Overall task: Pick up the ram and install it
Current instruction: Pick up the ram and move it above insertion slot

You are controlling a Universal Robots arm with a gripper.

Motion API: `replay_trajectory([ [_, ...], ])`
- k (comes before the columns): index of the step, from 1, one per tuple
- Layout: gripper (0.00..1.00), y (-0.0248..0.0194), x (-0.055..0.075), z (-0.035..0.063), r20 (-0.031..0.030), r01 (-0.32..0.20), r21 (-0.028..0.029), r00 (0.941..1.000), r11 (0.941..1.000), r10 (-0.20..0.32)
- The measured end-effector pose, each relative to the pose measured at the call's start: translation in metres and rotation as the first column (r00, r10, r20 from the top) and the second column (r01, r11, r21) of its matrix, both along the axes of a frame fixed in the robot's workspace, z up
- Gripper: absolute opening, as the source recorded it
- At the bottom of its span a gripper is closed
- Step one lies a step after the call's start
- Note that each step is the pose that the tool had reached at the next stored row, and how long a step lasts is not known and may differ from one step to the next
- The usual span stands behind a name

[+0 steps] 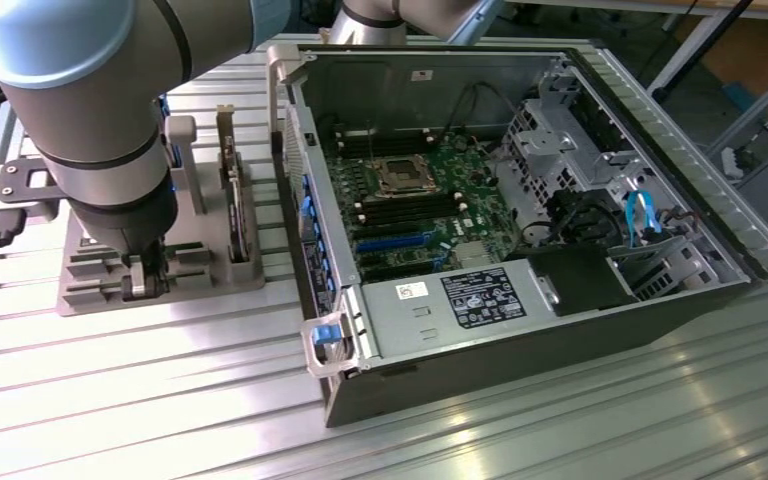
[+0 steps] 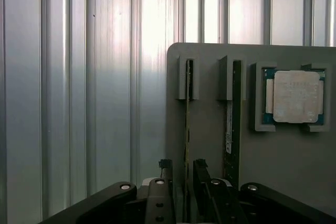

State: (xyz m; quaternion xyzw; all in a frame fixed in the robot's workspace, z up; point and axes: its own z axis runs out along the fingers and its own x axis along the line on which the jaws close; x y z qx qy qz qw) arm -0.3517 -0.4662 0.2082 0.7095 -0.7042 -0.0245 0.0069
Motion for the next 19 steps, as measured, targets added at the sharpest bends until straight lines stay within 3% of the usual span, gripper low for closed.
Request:
replay_trajectory([
  [8, 0.29, 0.0, 0.0, -0.0001, 0.0001, 0.0, 0.0001, 1.0, 1.0, 0.0],
  [9, 0.22, 0.0, 0.0, -0.0001, 0.0002, 0.0, 0.0001, 1.0, 1.0, 0.0],
  [19, 0.22, 0.0003, 0.0001, -0.0002, 0.0003, 0.0, 0.0003, 1.0, 1.0, 0.0],
])
